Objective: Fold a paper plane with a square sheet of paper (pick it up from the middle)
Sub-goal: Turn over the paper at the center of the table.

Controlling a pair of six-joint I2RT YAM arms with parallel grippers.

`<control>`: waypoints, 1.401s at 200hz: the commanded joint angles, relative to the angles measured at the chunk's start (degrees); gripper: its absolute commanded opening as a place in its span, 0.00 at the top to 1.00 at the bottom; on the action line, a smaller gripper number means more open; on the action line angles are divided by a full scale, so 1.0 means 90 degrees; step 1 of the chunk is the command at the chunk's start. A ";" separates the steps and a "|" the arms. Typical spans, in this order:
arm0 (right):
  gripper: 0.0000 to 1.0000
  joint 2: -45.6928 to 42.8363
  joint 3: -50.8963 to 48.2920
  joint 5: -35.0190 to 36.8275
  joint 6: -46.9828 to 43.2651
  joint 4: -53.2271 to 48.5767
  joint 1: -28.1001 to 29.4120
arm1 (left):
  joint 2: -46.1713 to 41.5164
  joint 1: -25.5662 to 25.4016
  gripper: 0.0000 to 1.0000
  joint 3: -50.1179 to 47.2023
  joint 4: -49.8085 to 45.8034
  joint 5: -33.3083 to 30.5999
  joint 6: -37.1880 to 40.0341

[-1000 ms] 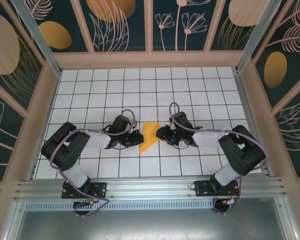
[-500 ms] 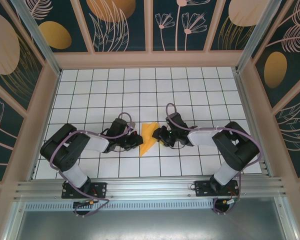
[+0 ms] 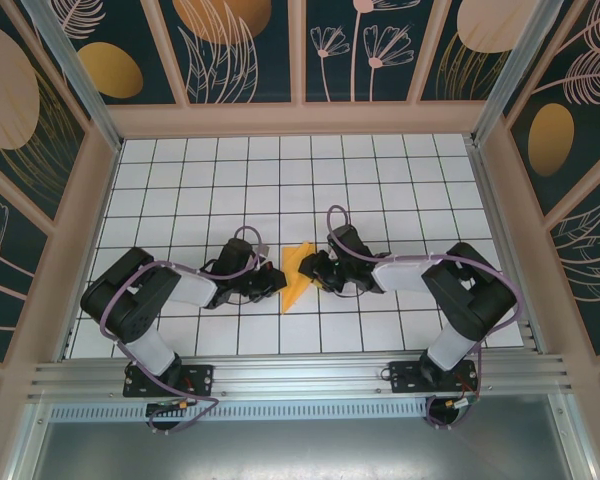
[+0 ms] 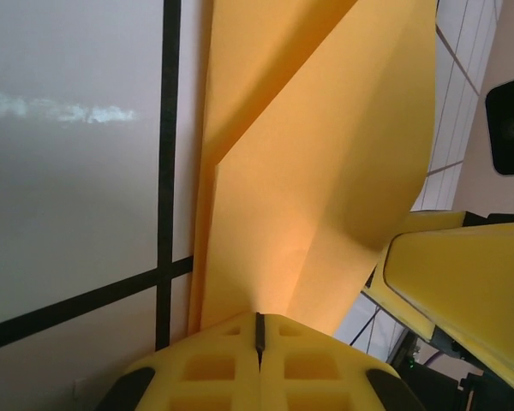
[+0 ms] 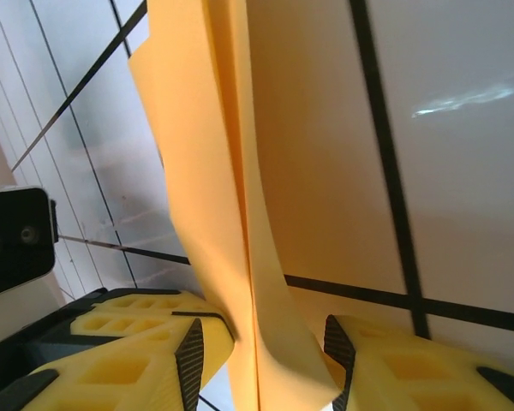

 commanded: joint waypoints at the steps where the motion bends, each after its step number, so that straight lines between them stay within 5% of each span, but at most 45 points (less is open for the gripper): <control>1: 0.55 -0.0047 0.0102 0.0017 -0.0147 0.0443 0.0106 | -0.0050 -0.0024 0.94 -0.0186 0.0697 0.0151 -0.0379; 64: 0.58 0.0393 0.0404 0.0039 -0.0585 0.0623 0.0148 | -0.0015 -0.0023 0.94 -0.0520 0.1579 0.0234 -0.0885; 182: 0.88 0.0925 0.0919 -0.0209 -0.1325 0.0630 0.0131 | -0.0213 -0.0017 0.95 -0.0518 0.1278 0.0094 -0.0681; 233: 0.96 0.0168 0.1670 0.0735 -0.2150 -0.1535 0.0095 | -0.1826 -0.0028 0.85 -0.0481 -0.0034 -0.1150 -0.0027; 280: 0.95 -0.0130 0.3570 0.4118 -0.2832 -0.6175 0.0246 | -0.3556 -0.0023 0.83 -0.0013 -0.2846 -0.3597 0.1168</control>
